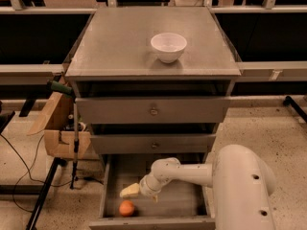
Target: Pick orange from bottom drawer and place on counter
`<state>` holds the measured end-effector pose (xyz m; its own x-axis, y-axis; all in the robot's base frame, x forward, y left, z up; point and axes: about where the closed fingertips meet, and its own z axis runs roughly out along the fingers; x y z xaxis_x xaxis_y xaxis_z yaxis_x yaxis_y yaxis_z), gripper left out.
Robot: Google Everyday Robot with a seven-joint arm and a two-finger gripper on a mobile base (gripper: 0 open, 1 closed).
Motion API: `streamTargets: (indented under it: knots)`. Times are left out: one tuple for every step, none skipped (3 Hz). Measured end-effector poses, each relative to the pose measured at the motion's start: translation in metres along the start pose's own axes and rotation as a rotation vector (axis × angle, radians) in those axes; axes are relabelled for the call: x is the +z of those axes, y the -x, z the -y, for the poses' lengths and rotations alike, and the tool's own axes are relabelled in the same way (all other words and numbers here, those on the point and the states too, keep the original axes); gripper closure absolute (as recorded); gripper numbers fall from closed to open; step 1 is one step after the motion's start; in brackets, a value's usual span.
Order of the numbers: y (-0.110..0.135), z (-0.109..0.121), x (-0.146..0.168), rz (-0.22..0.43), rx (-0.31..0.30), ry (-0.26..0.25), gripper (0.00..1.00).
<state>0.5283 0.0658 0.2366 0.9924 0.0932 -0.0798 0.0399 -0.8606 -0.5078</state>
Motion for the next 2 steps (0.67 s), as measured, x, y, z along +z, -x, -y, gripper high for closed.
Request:
streamTargets:
  knots:
    - [-0.01,0.0,0.039,0.009,0.007,0.018,0.0]
    - [-0.008,-0.001,0.068,0.037,0.022,0.03,0.0]
